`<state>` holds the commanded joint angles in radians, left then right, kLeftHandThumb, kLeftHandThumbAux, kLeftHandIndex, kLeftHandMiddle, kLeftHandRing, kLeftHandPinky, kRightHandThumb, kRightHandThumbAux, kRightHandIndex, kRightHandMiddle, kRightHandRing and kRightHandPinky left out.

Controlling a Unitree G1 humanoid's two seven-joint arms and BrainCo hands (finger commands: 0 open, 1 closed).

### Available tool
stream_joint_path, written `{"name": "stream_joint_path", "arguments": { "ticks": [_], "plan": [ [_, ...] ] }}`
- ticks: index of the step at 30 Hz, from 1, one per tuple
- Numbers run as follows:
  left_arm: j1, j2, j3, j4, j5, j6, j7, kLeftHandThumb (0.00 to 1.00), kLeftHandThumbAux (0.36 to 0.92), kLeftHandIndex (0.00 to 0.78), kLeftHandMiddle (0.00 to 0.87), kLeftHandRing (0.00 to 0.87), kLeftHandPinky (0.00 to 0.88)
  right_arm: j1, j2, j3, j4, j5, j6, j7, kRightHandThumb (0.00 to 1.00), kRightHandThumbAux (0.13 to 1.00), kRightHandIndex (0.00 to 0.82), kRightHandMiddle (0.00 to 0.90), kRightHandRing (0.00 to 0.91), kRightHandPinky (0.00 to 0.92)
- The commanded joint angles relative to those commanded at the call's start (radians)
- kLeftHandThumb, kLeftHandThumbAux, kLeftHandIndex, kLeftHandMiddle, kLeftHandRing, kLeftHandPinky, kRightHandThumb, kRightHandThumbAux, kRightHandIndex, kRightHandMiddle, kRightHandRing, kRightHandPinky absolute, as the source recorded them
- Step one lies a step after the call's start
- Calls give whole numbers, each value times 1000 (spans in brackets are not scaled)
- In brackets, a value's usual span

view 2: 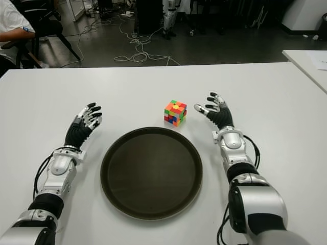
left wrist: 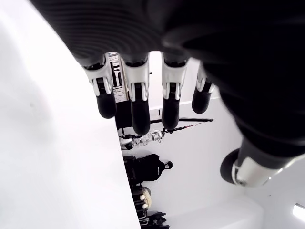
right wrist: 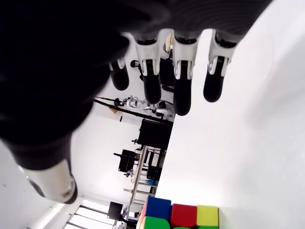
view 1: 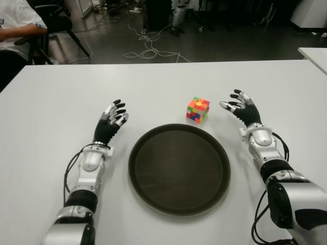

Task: Pick up the Rubik's Cube and put it in the plate

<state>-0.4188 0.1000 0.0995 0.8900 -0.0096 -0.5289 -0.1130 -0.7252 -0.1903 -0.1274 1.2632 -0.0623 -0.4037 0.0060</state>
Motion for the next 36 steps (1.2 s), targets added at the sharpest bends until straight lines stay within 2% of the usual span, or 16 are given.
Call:
{"name": "stream_joint_path", "arguments": {
  "ticks": [15,36],
  "plan": [
    [1,-1,-3,-6,4,10,11,105,559,105,175,152,122,0,-4,6,1,-6,7,-2,122,625,85,163,184,201],
    [2,2,-5,-7,5,4,7,80,593,102,175,151,120,0,0,-10,-2,8,8,11,175,655,104,183,203,227]
  ]
}}
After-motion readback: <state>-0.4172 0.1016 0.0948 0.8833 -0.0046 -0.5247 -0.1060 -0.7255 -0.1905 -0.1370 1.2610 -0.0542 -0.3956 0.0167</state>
